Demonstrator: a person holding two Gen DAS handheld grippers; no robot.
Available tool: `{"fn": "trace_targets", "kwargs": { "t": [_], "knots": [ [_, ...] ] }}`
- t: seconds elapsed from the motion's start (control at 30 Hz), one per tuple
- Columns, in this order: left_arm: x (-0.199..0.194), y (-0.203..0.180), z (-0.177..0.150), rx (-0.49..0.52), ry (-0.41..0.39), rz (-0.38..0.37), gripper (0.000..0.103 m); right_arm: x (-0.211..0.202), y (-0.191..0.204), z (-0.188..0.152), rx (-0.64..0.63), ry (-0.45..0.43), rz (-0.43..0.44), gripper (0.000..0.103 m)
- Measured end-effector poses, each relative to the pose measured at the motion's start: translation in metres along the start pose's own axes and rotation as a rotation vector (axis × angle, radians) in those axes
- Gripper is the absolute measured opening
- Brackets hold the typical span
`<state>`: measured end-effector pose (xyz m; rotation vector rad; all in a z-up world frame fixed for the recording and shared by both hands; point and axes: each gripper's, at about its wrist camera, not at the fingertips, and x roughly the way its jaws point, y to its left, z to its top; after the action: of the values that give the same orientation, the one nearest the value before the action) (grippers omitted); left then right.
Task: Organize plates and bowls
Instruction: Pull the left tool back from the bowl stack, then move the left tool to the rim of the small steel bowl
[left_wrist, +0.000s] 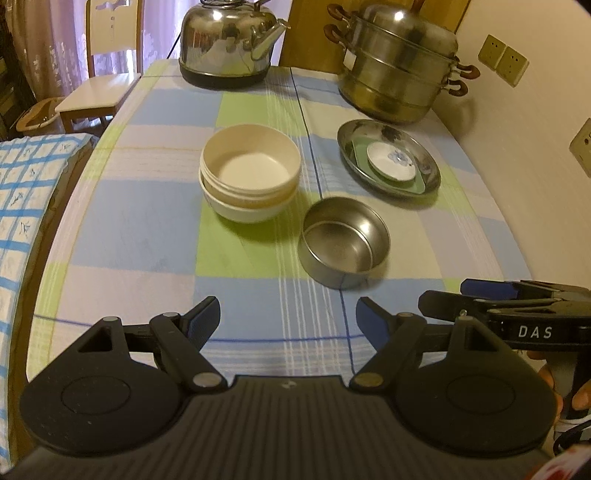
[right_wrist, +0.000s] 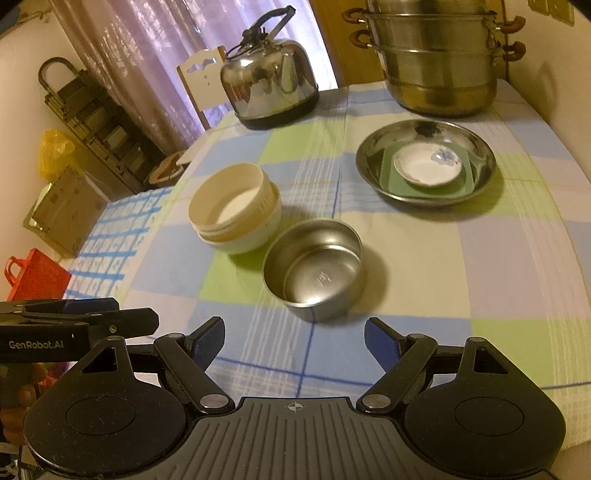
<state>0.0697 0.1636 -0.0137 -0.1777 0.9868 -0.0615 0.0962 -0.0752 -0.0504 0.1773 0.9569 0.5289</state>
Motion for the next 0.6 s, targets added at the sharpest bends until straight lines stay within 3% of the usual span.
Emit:
{"fn": "trace_targets", "kwargs": {
  "t": [0.6],
  "knots": [
    [0.007, -0.025, -0.032, -0.034, 0.054, 0.015, 0.079, -0.006, -0.030, -0.026, -0.034, 0.077, -0.037, 0.083]
  ]
}}
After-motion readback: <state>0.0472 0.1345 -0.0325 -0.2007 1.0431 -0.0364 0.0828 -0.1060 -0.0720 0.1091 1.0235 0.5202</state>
